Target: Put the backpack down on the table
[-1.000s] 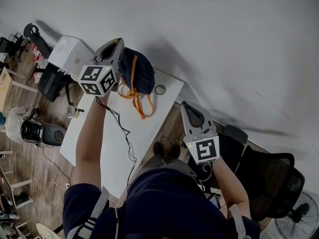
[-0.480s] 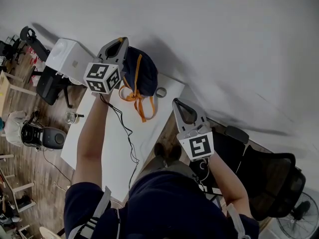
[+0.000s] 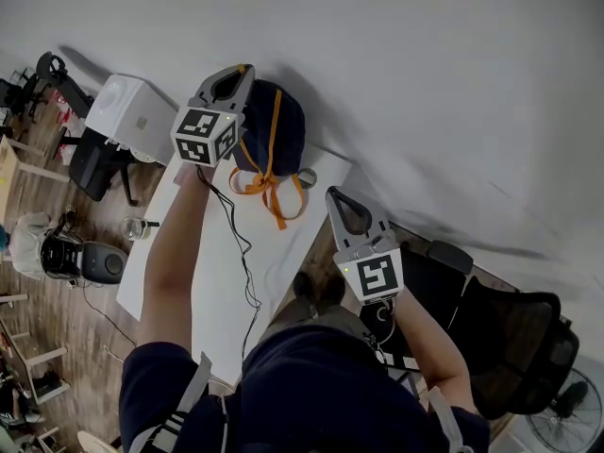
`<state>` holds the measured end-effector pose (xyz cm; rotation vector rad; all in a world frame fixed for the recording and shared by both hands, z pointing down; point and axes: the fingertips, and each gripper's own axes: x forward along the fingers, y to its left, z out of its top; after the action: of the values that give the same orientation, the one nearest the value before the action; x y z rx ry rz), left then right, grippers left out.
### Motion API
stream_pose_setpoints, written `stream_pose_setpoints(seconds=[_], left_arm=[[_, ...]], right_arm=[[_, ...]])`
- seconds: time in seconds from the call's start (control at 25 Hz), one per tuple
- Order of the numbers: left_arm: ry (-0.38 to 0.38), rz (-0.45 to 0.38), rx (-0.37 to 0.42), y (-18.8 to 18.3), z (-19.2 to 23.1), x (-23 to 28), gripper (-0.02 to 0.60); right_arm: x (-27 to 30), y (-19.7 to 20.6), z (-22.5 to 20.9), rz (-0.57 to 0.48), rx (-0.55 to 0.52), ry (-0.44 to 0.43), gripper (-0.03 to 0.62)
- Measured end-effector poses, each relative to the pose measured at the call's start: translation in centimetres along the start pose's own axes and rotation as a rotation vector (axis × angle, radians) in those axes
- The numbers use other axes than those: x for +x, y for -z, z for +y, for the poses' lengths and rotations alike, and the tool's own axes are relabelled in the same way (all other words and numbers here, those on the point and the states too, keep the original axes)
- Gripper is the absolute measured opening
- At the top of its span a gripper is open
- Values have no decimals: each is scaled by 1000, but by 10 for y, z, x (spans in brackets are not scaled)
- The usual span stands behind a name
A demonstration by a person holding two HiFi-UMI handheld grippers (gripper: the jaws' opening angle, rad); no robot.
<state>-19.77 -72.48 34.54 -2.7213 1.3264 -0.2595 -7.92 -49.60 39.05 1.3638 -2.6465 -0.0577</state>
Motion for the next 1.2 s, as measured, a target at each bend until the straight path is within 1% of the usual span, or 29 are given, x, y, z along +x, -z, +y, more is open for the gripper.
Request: stream_pose_setpoints(seconds=[0.12, 0.4, 0.56, 0.8, 1.08, 1.2], left_arm=[[2, 1, 0, 4, 2, 9, 5], [-5, -12, 6, 9, 8, 17, 5], [-11, -14, -4, 12, 10, 21, 5], [-42, 0, -2, 16, 12, 26, 5], [-57, 52, 33, 22, 16, 36, 6], [-60, 84, 54, 26, 16, 35, 9]], right_arm=[[2, 5, 1, 25, 12, 1, 0], [7, 5, 9, 21, 7, -15, 0], [10, 5, 13, 19, 4, -27, -1], [14, 4, 19, 19, -2, -38, -1], [15, 8, 15, 27, 11, -37, -1], [13, 12, 16, 47, 27, -37, 0]])
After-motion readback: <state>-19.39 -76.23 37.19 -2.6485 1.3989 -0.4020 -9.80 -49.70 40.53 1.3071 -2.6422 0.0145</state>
